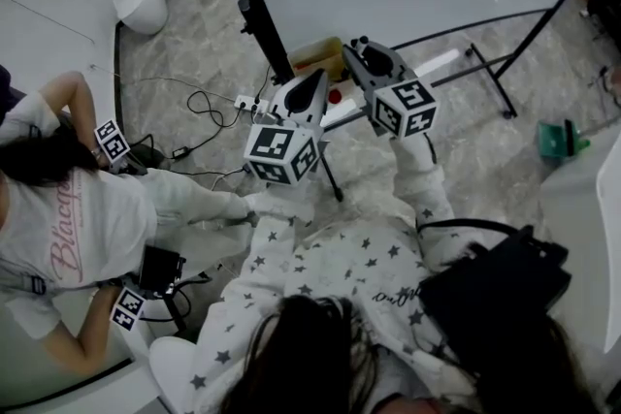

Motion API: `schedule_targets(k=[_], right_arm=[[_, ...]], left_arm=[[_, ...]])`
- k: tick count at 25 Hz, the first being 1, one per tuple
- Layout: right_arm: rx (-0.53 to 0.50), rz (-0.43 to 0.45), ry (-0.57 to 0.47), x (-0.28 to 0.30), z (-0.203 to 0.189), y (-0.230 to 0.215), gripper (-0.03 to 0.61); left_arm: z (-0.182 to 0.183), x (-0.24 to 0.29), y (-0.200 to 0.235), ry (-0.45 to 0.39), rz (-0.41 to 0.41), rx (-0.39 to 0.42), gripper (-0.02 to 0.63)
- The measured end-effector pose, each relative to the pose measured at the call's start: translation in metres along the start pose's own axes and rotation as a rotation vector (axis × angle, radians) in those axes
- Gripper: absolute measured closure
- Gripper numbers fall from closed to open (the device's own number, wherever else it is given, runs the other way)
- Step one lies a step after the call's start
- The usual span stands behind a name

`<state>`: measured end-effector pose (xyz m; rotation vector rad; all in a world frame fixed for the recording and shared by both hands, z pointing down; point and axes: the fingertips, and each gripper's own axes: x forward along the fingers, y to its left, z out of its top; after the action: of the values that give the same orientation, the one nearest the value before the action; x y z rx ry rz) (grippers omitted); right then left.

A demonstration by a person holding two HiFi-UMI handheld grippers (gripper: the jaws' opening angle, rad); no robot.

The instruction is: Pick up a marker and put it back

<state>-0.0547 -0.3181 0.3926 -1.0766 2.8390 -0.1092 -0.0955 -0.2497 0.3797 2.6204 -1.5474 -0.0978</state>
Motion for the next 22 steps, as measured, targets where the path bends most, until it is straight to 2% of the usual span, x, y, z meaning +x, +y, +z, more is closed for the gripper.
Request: schedule_targets(k=[13,22], right_arm=[[-0.02,0.047,0.102,-0.002,-0.038,0.004,0.497],[-0.041,0.056,0.085,-0.008,-0.033,0.008,0.496]], left_arm=[[-0.015,0.005,-0.004,0.017,0.012,-0.019,0.612],[-0.018,0.008,-0.011,0.02,-0.018,-0.033,0.612]])
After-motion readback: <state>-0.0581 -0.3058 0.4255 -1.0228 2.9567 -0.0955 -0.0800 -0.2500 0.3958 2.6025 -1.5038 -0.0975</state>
